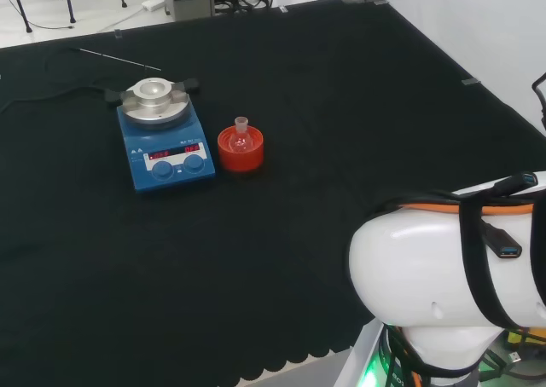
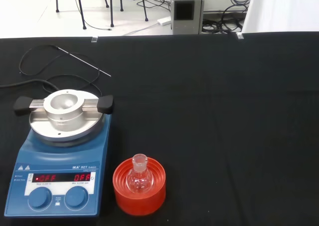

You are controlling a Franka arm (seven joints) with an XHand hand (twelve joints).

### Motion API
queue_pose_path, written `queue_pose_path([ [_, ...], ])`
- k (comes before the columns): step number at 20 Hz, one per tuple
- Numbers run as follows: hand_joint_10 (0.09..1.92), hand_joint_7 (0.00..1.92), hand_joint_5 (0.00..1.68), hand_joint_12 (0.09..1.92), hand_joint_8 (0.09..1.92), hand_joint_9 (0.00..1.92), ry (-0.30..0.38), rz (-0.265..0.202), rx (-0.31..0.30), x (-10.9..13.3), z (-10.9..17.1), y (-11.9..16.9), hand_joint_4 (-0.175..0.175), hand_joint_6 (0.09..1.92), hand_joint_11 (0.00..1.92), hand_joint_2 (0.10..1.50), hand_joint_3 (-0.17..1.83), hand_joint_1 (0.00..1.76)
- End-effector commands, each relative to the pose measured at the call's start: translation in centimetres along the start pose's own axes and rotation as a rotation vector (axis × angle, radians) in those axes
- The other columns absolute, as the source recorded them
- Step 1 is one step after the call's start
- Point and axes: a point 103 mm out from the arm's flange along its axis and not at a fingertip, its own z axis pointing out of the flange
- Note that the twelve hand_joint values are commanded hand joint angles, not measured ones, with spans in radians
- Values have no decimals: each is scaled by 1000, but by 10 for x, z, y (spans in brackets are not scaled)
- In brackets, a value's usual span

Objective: Pick up the round-bottom flask.

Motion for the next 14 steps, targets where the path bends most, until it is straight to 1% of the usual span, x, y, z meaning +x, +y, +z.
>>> queue_pose_path([
  [1,669,122,305,1153,508,185,-133,42,-39,9,-88,-45,-20,203,0,1106,452,246],
  [2,668,116,309,1144,498,167,-143,45,-40,10,-94,-48,-19,149,0,1196,391,164],
  [4,667,113,317,1137,489,155,-144,48,-39,10,-96,-48,-18,99,0,1271,330,102],
  [10,669,118,325,1137,488,157,-142,54,-28,12,-89,-41,-17,87,0,1295,302,87],
  [14,672,122,326,1149,486,163,-106,58,-18,10,-73,-35,-20,87,0,1276,269,143],
])
